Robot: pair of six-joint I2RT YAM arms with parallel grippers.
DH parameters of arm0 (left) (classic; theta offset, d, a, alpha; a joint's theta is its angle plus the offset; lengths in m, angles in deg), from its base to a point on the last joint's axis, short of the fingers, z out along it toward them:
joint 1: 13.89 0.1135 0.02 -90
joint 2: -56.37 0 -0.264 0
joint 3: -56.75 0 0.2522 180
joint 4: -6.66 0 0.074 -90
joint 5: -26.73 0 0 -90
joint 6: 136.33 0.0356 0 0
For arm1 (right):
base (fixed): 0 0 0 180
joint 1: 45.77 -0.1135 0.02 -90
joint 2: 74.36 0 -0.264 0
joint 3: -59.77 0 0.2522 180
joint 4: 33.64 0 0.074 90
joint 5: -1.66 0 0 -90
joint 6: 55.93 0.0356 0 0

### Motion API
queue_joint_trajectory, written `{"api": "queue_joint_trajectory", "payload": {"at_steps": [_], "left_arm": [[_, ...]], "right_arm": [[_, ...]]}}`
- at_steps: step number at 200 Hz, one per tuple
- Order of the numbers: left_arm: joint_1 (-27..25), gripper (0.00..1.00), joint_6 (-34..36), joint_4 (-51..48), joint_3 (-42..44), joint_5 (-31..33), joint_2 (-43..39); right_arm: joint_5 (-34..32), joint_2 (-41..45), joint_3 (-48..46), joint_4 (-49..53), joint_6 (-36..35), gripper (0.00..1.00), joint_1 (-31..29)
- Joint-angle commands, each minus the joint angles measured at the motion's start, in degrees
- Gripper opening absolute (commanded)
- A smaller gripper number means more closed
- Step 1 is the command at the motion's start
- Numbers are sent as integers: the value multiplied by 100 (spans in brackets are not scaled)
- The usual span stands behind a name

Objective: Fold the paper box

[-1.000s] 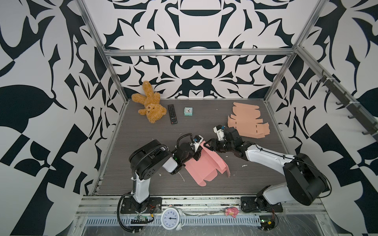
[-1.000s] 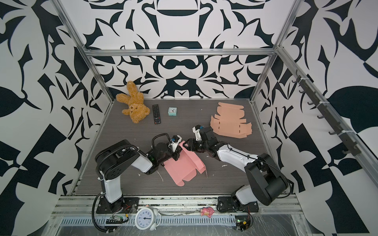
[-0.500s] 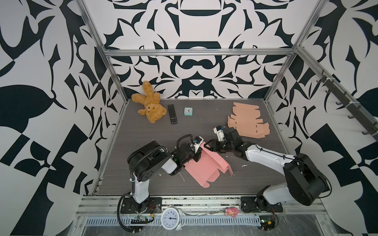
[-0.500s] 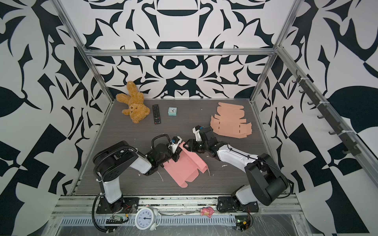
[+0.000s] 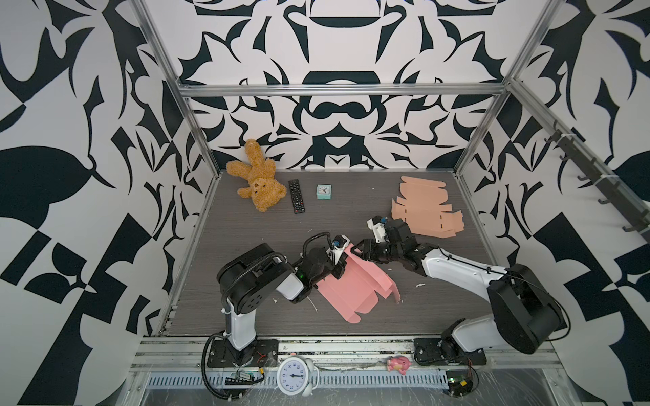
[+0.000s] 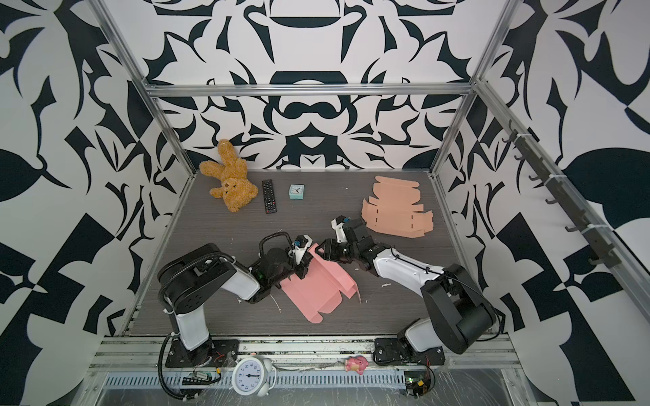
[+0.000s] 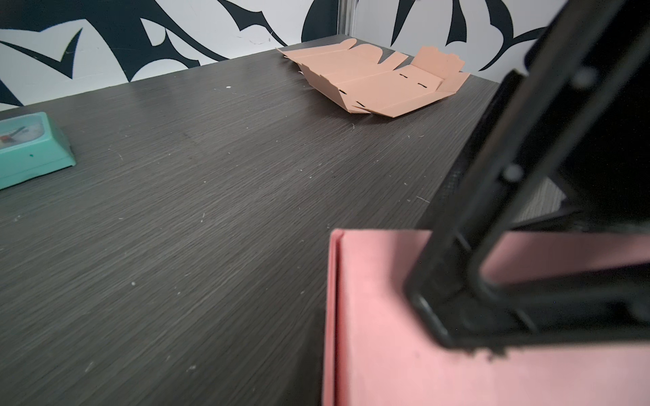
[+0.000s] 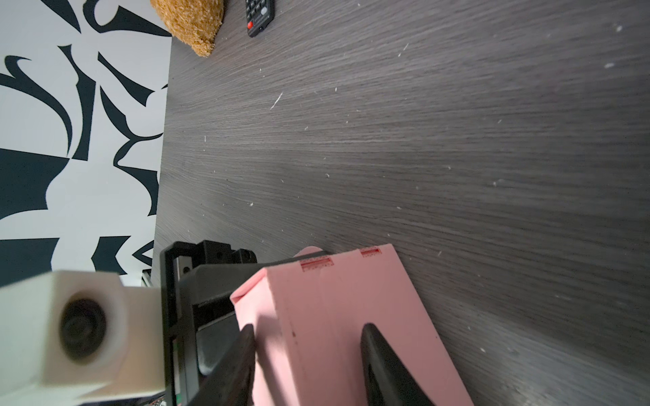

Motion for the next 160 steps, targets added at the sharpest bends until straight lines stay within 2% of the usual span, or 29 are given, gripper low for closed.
{"api": "queue_joint_trajectory", "payload": {"at_steps": [1, 44, 78, 98, 119, 160], "left_arm": [[-56, 10, -4, 196, 112, 4, -177], [-55, 8, -162, 116, 191, 83, -340], [-40, 9, -604, -618, 106, 394, -671], [-16, 9, -1045, -1521, -119, 536, -861], [-15, 9, -1552, -2282, -296, 685, -965], [-16, 9, -2043, -3034, -531, 867, -1079]], "right_arm": [[-193, 260, 163, 388, -73, 52, -39], [-849, 995, 534, 1657, -715, 61, -44], [-1562, 1666, 915, 2798, -1224, 60, -145], [-2040, 1961, 1182, 3327, -1458, 55, -348], [-2497, 2082, 1464, 3777, -1627, 44, -625], [-3477, 1968, 1888, 4315, -1759, 29, -1349]]}}
